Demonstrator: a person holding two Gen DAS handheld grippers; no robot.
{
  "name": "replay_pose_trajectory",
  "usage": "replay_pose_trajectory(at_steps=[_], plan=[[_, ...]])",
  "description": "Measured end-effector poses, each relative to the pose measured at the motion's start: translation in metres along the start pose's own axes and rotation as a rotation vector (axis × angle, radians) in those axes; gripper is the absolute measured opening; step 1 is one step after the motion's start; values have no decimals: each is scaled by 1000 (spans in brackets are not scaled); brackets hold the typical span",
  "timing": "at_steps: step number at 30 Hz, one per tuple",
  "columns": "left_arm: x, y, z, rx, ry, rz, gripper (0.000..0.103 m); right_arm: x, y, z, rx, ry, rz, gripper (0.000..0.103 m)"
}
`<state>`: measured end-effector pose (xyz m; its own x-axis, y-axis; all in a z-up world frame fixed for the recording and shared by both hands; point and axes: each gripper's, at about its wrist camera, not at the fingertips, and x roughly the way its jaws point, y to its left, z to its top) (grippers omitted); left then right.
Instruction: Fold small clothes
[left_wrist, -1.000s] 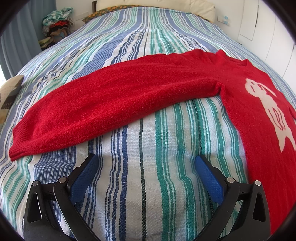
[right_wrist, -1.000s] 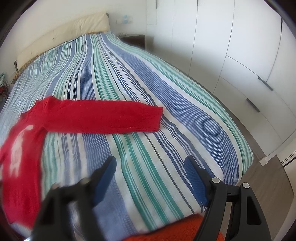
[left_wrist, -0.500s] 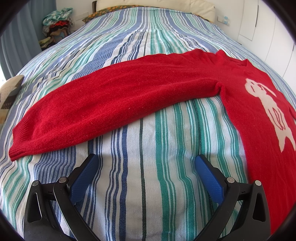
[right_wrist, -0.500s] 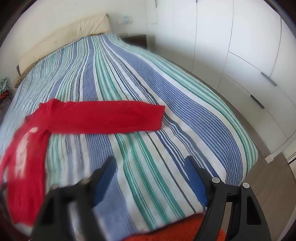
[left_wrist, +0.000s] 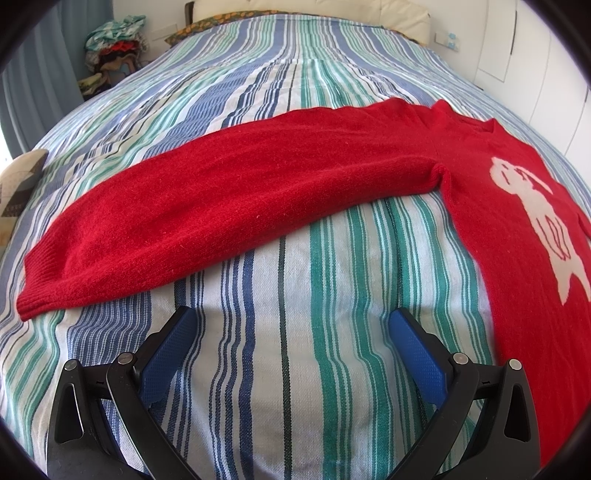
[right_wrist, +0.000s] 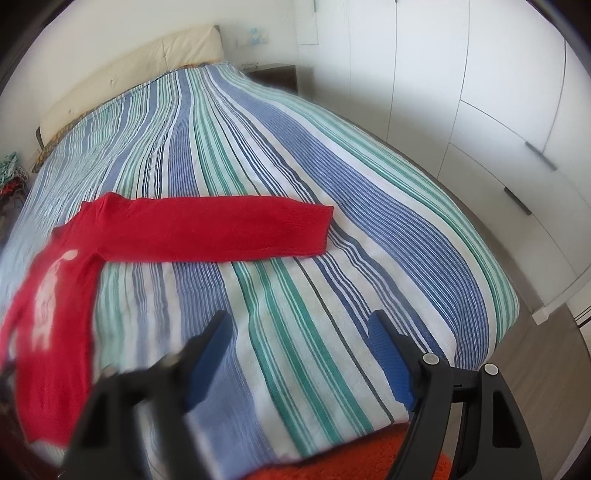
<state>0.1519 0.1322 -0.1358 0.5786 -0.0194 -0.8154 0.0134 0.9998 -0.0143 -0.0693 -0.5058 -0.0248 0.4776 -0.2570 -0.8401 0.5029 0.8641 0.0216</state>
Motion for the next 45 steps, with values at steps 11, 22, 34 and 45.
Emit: replay_pose_trajectory(at_steps=[11,22,34,45], plan=[[-13,6,16,-149,118,5,102,15,-16,21,277,77,314,75],[-95,12,-10,-351,-114,-53,102,105,-16,24,675,145,488,75],[-75,48,-35,-475,-80,17,102,115,-11,82,692,-9,315,5],[-73,45,-34,-462,-85,-6,102,-26,281,194,-111,-203,638,5]])
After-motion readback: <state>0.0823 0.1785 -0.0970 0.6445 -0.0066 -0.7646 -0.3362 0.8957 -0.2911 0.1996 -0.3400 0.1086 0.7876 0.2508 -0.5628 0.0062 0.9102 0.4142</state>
